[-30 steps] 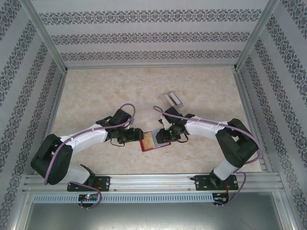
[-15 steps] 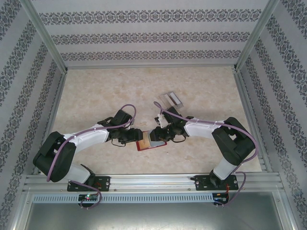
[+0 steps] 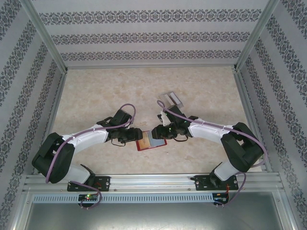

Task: Put the credit cards into the card holder

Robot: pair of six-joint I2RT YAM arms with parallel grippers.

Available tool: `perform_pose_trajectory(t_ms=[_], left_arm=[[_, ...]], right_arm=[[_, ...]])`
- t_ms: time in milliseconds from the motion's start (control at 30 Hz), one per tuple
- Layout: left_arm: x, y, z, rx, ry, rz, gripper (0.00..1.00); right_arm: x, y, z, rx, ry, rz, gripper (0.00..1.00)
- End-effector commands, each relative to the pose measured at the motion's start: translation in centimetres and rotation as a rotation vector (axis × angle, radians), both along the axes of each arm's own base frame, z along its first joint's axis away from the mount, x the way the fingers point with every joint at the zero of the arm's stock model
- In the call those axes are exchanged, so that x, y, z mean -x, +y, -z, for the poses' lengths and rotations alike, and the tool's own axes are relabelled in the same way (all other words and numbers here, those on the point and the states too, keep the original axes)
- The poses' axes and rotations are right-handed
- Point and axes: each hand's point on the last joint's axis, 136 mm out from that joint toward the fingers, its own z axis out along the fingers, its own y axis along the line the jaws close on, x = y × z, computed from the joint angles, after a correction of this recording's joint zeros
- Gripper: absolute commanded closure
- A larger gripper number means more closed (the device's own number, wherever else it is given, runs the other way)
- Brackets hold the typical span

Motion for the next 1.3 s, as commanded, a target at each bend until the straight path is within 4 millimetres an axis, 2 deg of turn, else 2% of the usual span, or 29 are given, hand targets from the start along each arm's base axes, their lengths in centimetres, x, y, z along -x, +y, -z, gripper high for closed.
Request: perform_pose_trajectory(t_ms=[0, 333, 500, 767, 1267], left_arm=[[0.2, 0.1, 0.1, -0.003, -0.008, 0.005, 0.37], [0.4, 0.0, 0.9, -0.001, 0.013, 0.007, 0.37], [0.2, -0.5, 1.0, 0.022, 0.016, 0.009, 0.37], [0.2, -0.5, 0.9, 0.024, 0.015, 0.011, 0.37], [0.0, -0.2, -0.2, 0.028, -0.014, -0.004, 0.39]], right_arm=[[0.6, -2.1, 2.6, 0.139, 0.008, 0.001, 0.57], [0.9, -2.4, 4.4, 0.195, 0.041, -0.015, 0.54], [1.2, -0.8, 4.0, 0.15, 0.05, -0.053, 0.54], [1.1, 1.4, 2.9, 0.034, 0.067, -0.08, 0.62], [0.5, 4.9, 0.0, -0.256, 0.11, -0.09, 0.59]])
